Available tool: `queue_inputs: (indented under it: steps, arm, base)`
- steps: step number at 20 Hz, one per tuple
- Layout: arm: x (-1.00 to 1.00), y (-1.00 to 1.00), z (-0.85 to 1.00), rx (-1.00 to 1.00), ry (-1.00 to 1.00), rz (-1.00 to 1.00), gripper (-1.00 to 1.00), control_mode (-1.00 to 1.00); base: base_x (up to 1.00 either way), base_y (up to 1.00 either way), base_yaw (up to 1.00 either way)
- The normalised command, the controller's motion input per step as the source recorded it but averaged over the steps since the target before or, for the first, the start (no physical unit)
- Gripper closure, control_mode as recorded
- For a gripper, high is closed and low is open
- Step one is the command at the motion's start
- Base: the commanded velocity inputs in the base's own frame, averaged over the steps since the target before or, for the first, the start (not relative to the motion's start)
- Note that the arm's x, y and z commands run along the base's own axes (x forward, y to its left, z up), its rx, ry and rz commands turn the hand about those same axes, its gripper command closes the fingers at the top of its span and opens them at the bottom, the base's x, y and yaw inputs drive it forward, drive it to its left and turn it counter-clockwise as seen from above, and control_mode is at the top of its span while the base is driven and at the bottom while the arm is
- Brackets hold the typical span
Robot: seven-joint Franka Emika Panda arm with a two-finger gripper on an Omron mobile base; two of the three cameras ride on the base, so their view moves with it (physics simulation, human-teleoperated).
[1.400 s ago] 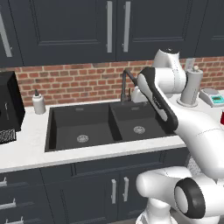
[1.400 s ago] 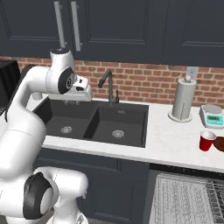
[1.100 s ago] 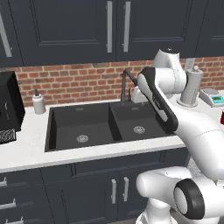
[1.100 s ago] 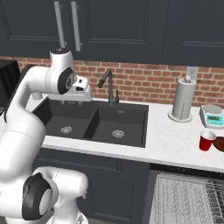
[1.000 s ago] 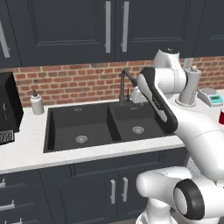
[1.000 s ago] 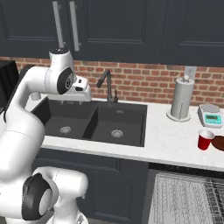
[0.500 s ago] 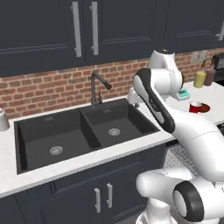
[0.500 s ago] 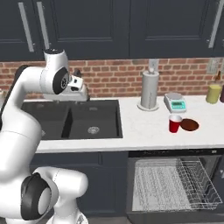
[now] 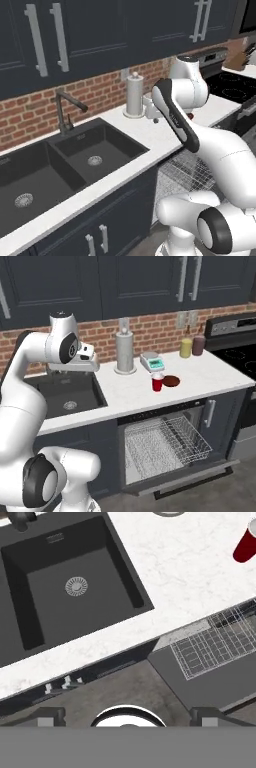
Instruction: Pick up the cup and bowl from the counter, place them in the dishwasher, and close the dishwasher door.
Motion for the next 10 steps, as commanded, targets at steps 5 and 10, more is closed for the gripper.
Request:
queue_inputs:
  steps: [5,10]
  arm:
    - [0.0,0.0,0.0,0.0,0.0,0.0,-1.0,1.0]
    - [0.0,0.0,0.0,0.0,0.0,0.0,-1.0,1.0]
  base:
    - [0.0,0.39,-0.46]
    - [0.0,0.55,-0.42]
